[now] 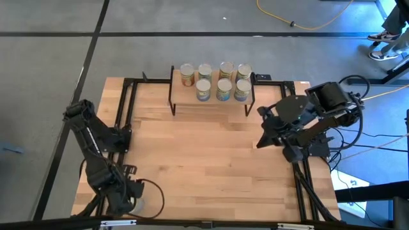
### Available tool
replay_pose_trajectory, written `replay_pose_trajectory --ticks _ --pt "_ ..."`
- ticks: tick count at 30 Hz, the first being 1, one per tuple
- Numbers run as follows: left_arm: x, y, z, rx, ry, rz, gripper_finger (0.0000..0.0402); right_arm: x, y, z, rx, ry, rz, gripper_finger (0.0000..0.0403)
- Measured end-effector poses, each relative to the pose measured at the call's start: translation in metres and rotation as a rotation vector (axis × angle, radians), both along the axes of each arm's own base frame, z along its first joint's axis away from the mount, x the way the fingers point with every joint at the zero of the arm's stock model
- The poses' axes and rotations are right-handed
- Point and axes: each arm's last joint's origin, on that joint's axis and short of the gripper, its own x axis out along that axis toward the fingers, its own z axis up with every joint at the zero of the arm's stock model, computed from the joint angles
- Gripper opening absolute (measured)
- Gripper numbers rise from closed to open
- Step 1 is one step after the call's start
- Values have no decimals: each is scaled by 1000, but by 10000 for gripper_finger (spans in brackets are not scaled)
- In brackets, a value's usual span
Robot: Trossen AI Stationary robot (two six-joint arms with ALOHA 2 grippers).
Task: Pick and place cans onto a shelf
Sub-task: Put the canned cherries on the shelf
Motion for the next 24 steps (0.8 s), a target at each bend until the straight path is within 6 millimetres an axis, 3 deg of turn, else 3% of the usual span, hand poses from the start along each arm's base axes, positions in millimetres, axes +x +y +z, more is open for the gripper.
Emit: replay_pose_trajectory --ticks 9,24 --pt "-9 -4 -30 14 1 -36 53 5 1 -2 15 3 -16 19" --pt "-6 -5 -52 -17 -25 41 53 4 1 -2 16 3 -18 19"
